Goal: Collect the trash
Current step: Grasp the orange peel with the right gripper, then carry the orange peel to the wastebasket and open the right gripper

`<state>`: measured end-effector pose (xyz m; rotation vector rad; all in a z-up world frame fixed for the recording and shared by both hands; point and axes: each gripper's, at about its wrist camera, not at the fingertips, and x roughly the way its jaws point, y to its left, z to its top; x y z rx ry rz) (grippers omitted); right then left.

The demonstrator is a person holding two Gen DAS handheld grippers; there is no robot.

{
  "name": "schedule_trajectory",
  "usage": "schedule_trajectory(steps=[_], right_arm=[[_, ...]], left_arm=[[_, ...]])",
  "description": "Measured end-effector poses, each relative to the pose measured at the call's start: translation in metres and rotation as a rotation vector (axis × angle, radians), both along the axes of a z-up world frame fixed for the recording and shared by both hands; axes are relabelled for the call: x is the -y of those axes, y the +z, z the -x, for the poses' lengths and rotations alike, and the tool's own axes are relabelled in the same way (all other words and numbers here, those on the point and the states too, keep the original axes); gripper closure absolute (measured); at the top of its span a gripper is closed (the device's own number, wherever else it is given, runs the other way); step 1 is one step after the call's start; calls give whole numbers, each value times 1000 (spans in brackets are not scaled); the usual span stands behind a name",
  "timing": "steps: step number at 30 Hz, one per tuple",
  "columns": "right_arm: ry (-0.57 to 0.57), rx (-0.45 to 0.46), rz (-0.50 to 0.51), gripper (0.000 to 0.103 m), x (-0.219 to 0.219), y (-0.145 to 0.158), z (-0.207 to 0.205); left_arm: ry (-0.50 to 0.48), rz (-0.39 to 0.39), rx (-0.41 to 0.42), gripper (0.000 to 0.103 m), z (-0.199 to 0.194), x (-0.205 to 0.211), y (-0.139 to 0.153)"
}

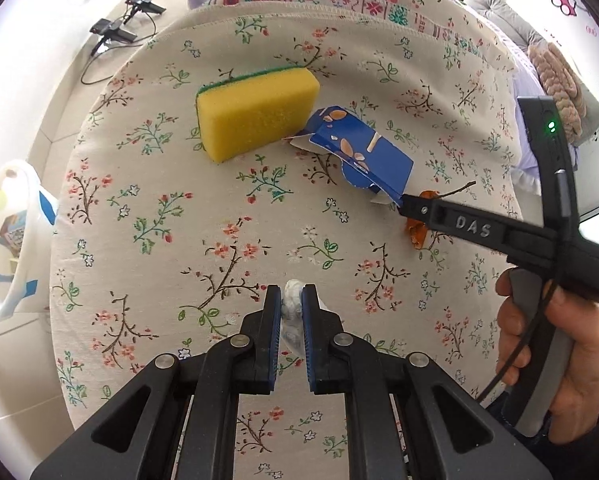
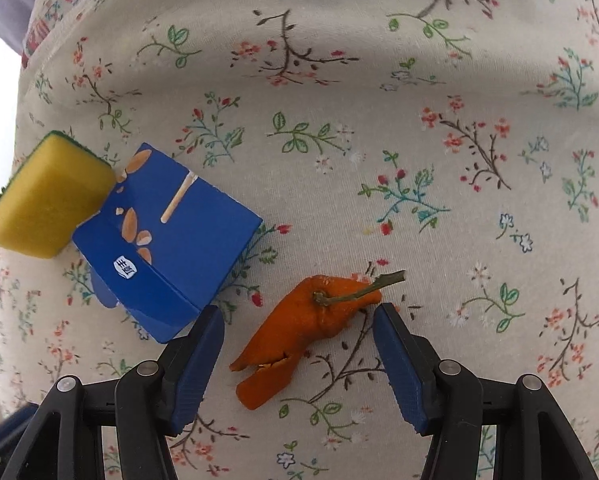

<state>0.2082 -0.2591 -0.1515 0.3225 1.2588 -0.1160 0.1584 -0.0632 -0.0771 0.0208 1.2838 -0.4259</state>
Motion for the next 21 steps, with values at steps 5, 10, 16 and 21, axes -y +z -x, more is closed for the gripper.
schedule_trajectory(steps=[5,10,16,21], right_arm=[[8,9,29,83,-5,1,0],[-44,48,-35,85,12,10,7],[-45,118,-90,85,17,30,13],[-29,149,-104,85,15,38,15]], left_arm=[[11,4,11,92,-1,0,1],[37,28,-8,92,-5,-8,1],[54,49,1,92,-7,-15,8],[64,52,0,92,-8,-20,9]])
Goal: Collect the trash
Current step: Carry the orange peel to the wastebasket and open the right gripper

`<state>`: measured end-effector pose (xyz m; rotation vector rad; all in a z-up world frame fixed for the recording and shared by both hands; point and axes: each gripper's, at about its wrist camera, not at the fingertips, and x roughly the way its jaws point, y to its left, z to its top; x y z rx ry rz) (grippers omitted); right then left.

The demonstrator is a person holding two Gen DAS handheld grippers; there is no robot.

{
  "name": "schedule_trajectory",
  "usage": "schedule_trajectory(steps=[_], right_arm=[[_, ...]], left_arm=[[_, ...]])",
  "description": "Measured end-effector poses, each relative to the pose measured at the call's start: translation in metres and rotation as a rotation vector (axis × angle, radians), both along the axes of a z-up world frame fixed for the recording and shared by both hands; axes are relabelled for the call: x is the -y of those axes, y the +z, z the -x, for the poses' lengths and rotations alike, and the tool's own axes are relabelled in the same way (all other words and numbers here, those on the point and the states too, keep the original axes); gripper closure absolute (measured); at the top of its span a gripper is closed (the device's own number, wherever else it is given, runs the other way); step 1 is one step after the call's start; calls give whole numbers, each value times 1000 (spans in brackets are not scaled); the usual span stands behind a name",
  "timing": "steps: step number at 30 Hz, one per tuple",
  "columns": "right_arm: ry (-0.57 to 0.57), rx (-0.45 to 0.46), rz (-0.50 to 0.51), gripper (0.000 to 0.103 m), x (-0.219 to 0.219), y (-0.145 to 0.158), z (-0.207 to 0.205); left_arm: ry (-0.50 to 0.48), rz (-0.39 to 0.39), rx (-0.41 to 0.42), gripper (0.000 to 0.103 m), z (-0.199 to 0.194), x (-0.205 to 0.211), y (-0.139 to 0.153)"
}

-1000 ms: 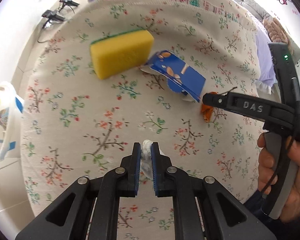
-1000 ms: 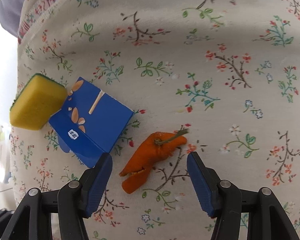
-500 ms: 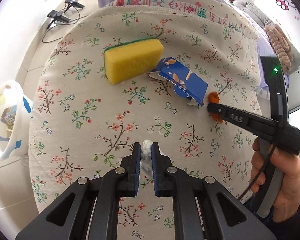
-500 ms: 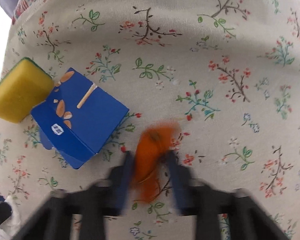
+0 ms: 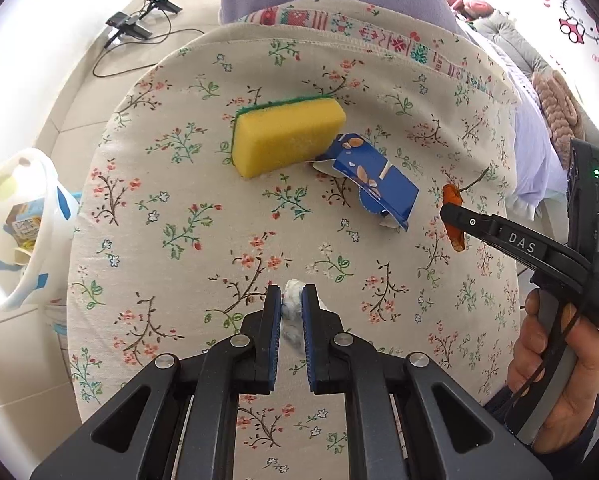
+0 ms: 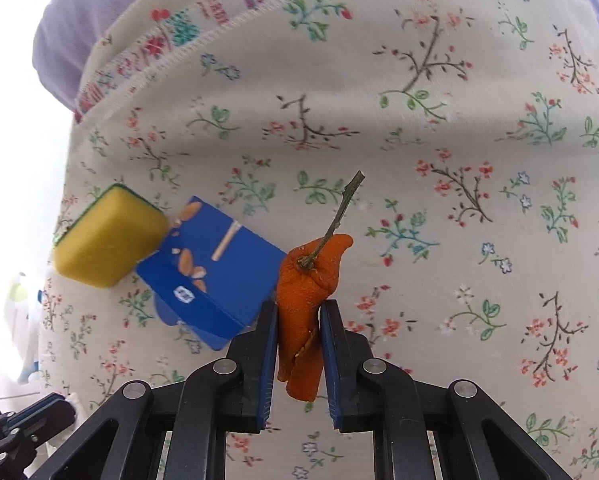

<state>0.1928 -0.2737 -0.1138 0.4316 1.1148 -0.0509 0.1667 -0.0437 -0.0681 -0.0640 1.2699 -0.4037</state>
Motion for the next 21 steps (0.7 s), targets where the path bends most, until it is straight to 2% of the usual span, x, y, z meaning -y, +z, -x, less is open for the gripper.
schedule_trajectory(steps=[5,11,14,16,19,21], right_arm=[[41,50,26,85,-15,11,2],[93,88,21,84,-24,20,4],[116,87,17,85,-34,20,2],[128,90,6,85,-38,22,1],[132,114,0,84,-47,30,-4],[152,135,-15,84,-61,37,-10]], left_arm=[[35,18,-11,92,-7,-15,3],[140,88,-9,92,-25,-60,21],[223,174,-13,92,-37,-103,39],[295,203,27,92,-44,-136,56],[424,170,102,92,-51,-188,77],[502,164,120,92,-54,-219,82]])
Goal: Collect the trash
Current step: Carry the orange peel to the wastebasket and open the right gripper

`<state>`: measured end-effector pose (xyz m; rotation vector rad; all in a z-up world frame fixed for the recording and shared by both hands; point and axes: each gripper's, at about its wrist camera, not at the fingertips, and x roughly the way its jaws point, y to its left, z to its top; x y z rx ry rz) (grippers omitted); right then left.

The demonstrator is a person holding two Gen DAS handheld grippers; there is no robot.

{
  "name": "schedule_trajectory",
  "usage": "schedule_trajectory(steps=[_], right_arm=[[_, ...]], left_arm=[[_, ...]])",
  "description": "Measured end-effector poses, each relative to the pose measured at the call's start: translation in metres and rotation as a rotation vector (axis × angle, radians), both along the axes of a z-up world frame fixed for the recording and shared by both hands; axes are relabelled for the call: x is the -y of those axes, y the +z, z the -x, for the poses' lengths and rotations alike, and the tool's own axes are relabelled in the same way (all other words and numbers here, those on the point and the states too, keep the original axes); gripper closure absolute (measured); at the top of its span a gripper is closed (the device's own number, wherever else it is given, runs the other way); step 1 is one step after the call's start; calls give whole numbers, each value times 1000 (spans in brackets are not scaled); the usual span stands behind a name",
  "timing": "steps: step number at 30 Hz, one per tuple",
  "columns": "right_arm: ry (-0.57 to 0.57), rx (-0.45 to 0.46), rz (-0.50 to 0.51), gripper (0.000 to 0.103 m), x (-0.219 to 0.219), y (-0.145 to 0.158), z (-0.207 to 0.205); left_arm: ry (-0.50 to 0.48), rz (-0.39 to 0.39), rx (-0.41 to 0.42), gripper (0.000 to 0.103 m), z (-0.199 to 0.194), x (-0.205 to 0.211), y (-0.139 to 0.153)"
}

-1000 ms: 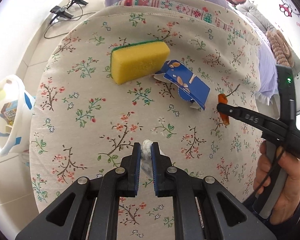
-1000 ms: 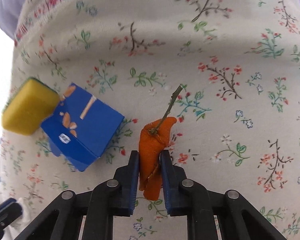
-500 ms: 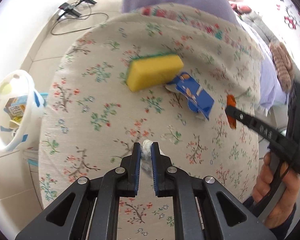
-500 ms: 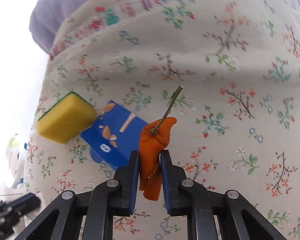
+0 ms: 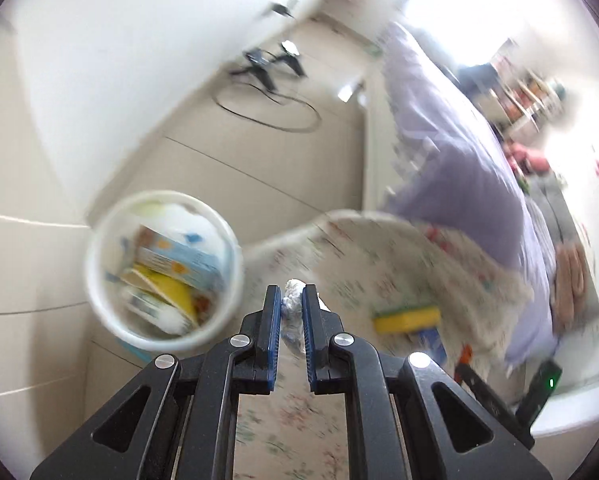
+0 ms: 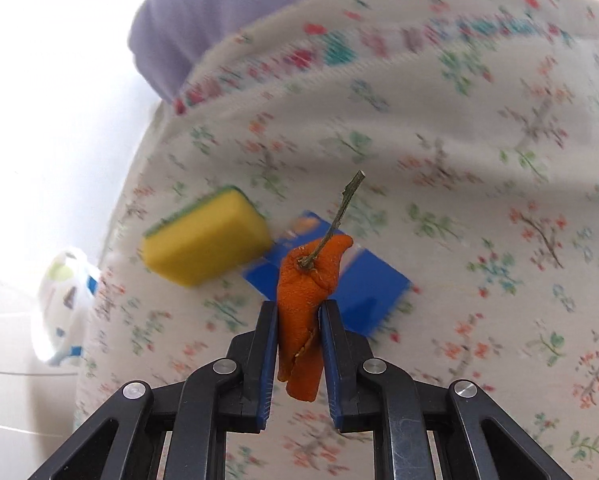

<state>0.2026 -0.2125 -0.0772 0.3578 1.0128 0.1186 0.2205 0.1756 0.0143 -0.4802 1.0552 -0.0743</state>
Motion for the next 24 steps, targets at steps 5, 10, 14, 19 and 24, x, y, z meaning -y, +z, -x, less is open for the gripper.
schedule_trajectory(steps=[5,10,14,19,24], right_arm=[[149,35,-3,84,-69,7,-15],[292,49,-24,84,-149,5,-31],[375,29,-80,84,-207,-3,-48],[463,-4,-98,84,-266,-14,-62],[489,-13,-96,84,-292,-21,-70]], left_arm=[[121,8,-59,92,-11,-56,-16],[152,28,-123,92,-22,-78,-36],[152,10,-148,92,-26,-85,-46],[126,-9,-218,81,-36,-92,-62],[166,-1,-223,69,-33,-102,-62]])
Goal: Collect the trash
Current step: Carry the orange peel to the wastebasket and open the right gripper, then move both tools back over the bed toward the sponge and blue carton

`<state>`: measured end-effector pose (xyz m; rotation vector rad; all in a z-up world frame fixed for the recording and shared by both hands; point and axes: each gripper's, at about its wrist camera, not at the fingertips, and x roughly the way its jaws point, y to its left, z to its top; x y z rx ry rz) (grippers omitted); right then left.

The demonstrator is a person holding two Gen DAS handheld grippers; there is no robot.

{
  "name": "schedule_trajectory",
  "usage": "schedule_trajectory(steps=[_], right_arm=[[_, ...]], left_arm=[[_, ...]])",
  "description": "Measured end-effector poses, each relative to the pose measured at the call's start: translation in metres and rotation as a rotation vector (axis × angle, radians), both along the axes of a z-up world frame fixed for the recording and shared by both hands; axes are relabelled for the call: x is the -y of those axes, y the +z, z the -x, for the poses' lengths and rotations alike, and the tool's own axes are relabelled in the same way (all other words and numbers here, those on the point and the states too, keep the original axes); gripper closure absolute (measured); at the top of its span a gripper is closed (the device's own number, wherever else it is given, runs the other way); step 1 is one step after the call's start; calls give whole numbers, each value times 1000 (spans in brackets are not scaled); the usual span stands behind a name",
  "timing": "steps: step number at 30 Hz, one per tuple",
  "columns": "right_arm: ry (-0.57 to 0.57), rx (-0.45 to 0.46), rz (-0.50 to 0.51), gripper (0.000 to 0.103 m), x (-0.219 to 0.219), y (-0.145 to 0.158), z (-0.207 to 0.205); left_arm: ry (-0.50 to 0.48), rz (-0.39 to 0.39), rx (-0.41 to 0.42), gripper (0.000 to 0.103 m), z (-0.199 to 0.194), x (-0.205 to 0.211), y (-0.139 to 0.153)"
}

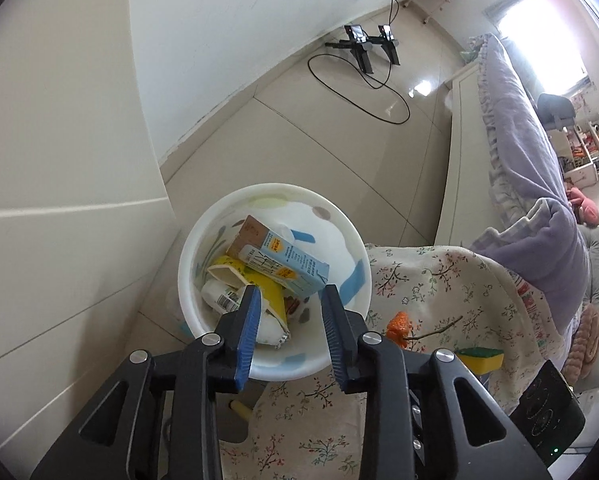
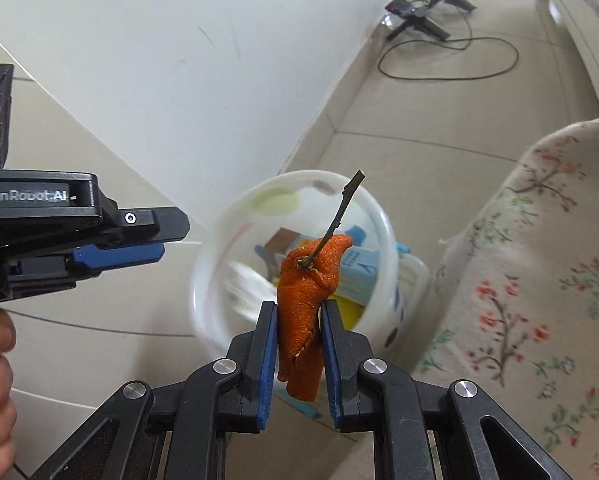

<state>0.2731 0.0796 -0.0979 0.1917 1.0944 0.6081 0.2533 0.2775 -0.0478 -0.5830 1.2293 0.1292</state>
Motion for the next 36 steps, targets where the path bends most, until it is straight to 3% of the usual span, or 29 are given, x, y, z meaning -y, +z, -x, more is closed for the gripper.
schedule_trajectory(steps=[9,10,11,13,26,31,36], right_arm=[[18,-28,-42,77,-18,-13,-7],[23,-36,-57,67,-22,-13,-10],[15,-40,-57,50,-23,-12,-11],[-22,-25,-46,42,-18,-8,-11],[-108,-17,-18,42,71,11,18],[-173,-36,-54,42,122,21,32],[-226,-14,10,42,171,34,42]], left_arm=[[44,-7,47,69,8,-7,18],[51,-2,55,69,9,-8,20],[53,2,61,69,10,-9,21],[40,2,68,69,11,-9,24],[-37,-7,80,69,5,21,29],[-89,-19,81,69,2,48,30],[-195,-35,70,68,0,89,29]])
